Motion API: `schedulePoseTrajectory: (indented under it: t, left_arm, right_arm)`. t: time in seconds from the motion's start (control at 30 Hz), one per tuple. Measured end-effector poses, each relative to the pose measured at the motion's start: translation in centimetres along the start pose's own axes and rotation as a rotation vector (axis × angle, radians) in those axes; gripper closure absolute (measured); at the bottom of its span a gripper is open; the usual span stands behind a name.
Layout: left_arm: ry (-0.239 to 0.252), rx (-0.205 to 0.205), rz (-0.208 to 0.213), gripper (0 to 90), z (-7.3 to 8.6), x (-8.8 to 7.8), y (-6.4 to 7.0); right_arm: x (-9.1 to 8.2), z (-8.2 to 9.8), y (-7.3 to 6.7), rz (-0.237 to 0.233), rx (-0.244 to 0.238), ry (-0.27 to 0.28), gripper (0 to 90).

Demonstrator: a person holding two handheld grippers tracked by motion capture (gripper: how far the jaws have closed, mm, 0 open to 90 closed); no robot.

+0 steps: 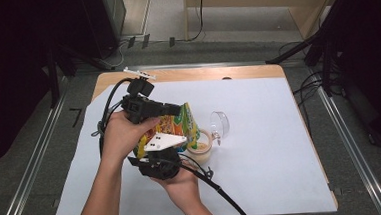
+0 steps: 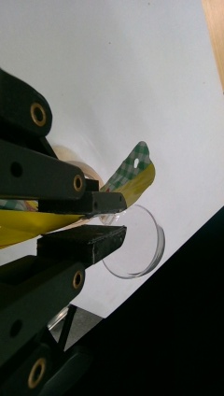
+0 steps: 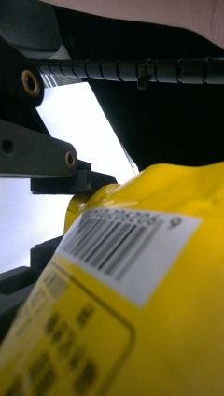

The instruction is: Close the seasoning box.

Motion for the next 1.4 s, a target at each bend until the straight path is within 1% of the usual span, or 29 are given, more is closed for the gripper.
schedulePoseTrajectory:
  t: [0.2, 0.3, 0.37, 0.4, 0.63, 0.93, 1.23, 1.4]
  left_arm:
    - [0.007, -0.001, 0.004, 82.7, -0.1, 0.1, 0.1]
    - [0.005, 0.005, 0.002, 82.7, -0.2, 0.2, 0.2]
    - [0.008, 0.004, 0.009, 82.8, -0.3, 0.3, 0.3]
    - [0.004, 0.011, 0.01, 82.8, -0.3, 0.4, 0.3]
    - [-0.006, 0.018, 0.02, 82.9, -0.7, 1.0, 0.5]
    - [-0.024, 0.033, 0.029, 82.8, -1.2, 1.9, 0.9]
    - [-0.026, 0.042, 0.038, 82.9, -1.4, 2.1, 1.1]
    - [-0.028, 0.04, 0.034, 82.9, -1.4, 2.2, 1.2]
  right_arm:
    - [-0.2, 0.0, 0.1, 0.009, -0.004, -0.004, 72.4]
    - [-0.2, 0.0, 0.2, 0.011, -0.001, -0.004, 72.4]
    - [-0.3, 0.0, 0.2, 0.013, -0.001, -0.001, 72.5]
    - [-0.3, 0.0, 0.3, 0.016, 0.0, 0.0, 72.4]
    - [-0.7, 0.1, 0.6, 0.031, 0.01, 0.005, 72.4]
    - [-1.2, 0.3, 1.1, 0.044, 0.041, 0.013, 72.2]
    - [-1.4, 0.3, 1.1, 0.057, 0.039, 0.023, 72.1]
    - [-1.4, 0.3, 1.0, 0.057, 0.053, 0.022, 71.1]
Point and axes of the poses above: each handheld gripper's, and its own axes: x roughly forward along the jaws, z roughly out of its underside, y roughly to its right, the point moved 3 cm from there along x, roughly forward along the jaws, and after that the axes turned 8 degrees about -z, right-handed, at the moved point
